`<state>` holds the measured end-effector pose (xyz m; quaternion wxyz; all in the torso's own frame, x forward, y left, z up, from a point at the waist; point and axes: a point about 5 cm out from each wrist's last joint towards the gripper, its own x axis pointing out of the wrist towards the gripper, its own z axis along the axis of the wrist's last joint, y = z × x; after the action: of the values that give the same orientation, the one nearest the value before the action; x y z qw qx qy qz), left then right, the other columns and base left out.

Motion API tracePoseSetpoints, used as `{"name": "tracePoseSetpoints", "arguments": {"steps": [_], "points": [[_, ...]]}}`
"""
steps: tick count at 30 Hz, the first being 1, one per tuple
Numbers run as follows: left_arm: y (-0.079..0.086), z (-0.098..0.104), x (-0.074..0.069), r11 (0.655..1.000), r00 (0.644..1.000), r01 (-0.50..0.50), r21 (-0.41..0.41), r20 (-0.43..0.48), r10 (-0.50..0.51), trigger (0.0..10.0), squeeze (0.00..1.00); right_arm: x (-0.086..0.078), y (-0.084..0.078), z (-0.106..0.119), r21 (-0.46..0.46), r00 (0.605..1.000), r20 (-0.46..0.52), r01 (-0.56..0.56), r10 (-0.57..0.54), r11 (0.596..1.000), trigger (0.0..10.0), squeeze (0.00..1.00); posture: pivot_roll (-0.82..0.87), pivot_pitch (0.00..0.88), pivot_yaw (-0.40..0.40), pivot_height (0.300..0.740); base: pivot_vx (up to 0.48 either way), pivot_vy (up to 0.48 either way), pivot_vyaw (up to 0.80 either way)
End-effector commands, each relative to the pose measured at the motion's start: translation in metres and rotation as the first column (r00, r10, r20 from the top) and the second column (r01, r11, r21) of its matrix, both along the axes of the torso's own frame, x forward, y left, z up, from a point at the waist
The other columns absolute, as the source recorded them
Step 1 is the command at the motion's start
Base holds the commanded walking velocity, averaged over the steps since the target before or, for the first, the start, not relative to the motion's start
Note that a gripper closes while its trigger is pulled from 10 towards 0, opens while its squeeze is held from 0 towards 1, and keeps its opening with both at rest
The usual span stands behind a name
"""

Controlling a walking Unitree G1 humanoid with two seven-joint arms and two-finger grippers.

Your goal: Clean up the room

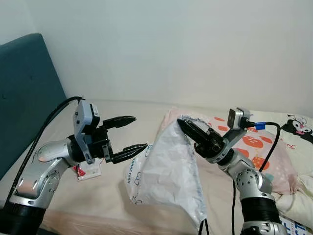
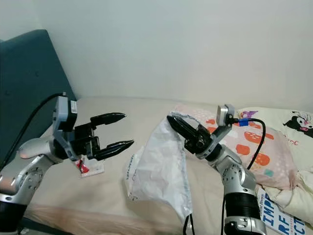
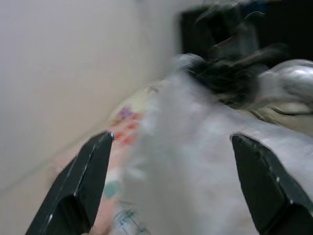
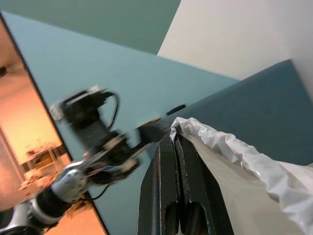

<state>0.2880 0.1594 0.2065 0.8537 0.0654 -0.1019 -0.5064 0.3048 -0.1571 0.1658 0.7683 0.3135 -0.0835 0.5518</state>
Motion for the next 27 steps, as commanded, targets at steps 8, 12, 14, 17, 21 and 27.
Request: {"name": "tracePoseSetpoints", "arguments": {"steps": [8, 12, 14, 17, 21, 27], "points": [[-0.008, -0.008, 0.019, 0.984, 0.984, -0.177, 0.016, -0.009, 0.177, 10.0, 0.0, -0.006, 0.009, 0.002, -0.005, 0.998, 0.006, -0.056, 0.056, 0.998, 0.0, 0.0, -0.02, 0.0, -0.023, 0.74, 0.0, 0.0, 0.0], [-0.017, -0.008, 0.013, 0.996, 0.996, -0.088, 0.025, -0.017, 0.089, 10.0, 0.0, -0.007, 0.012, 0.002, -0.006, 0.997, 0.001, -0.071, 0.071, 0.997, 0.0, 0.0, -0.02, 0.0, -0.023, 0.74, 0.0, 0.0, 0.0], [-0.019, -0.01, 0.011, 0.998, 0.998, -0.059, 0.02, -0.032, 0.06, 10.0, 0.0, -0.007, 0.012, 0.002, -0.006, 0.997, 0.001, -0.074, 0.074, 0.997, 0.0, 0.0, -0.02, 0.0, -0.021, 0.74, 0.0, 0.0, 0.0], [-0.027, -0.017, -0.002, 0.998, 0.996, 0.057, 0.041, -0.072, -0.054, 10.0, 0.0, -0.007, 0.014, 0.001, -0.008, 0.997, -0.002, -0.077, 0.077, 0.997, 0.0, 0.0, -0.02, 0.0, -0.02, 0.74, 0.0, 0.0, 0.0], [-0.031, -0.019, -0.009, 0.992, 0.989, 0.122, 0.027, -0.093, -0.119, 10.0, 0.0, -0.007, 0.014, 0.001, -0.011, 0.997, -0.004, -0.077, 0.076, 0.997, 0.0, 0.0, -0.03, 0.0, -0.019, 0.74, 0.0, 0.0, 0.0], [-0.038, -0.021, -0.012, 0.989, 0.984, 0.146, 0.014, -0.107, -0.143, 10.0, 0.0, -0.008, 0.015, -0.002, -0.023, 0.997, -0.02, -0.075, 0.075, 0.997, 0.0, 0.0, -0.03, 0.0, -0.021, 0.74, 0.0, 0.0, 0.0]]}}
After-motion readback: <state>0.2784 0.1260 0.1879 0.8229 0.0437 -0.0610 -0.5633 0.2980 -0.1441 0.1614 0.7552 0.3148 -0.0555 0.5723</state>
